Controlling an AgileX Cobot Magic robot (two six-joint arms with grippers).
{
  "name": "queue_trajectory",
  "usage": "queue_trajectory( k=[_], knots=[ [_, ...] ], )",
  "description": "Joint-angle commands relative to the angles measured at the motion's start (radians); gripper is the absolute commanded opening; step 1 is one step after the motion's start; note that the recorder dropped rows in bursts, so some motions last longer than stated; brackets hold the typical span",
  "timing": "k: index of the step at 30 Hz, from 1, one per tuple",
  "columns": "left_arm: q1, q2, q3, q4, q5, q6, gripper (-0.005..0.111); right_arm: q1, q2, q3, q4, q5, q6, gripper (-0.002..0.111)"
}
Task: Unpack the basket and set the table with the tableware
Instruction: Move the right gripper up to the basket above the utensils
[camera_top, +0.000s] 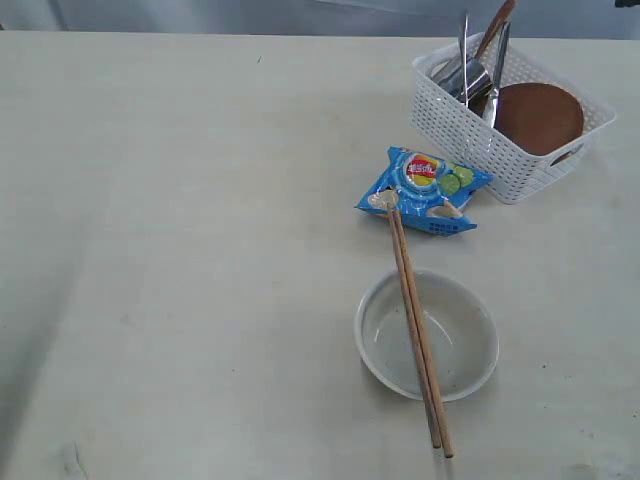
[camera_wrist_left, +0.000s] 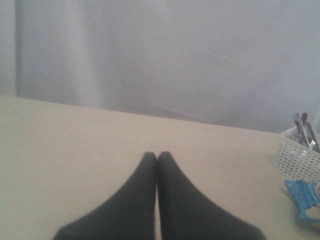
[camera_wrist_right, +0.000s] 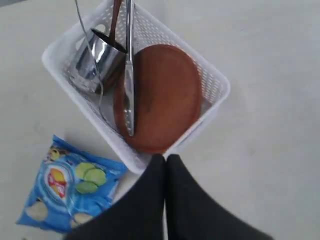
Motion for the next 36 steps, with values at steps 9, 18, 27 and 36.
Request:
queue_trajectory(
  k=[9, 18, 27, 36],
  knots=[
    [-0.003, -0.001, 0.002, 0.010, 0.001, 0.006, 0.000, -0.048, 0.563, -0.357, 0.519, -0.073, -0.424, 0.042],
    [-0.003, -0.001, 0.002, 0.010, 0.001, 0.006, 0.000, 0.004, 0.813, -0.612, 0.520, -0.066, -0.362, 0.042],
    [-0.003, -0.001, 0.002, 0.010, -0.001, 0.006, 0.000, 0.010, 0.882, -0.676, 0.512, -0.068, -0.305, 0.042],
    [-0.003, -0.001, 0.002, 0.010, -0.001, 0.006, 0.000, 0.010, 0.845, -0.678, 0.380, 0.016, -0.259, 0.042]
  ],
)
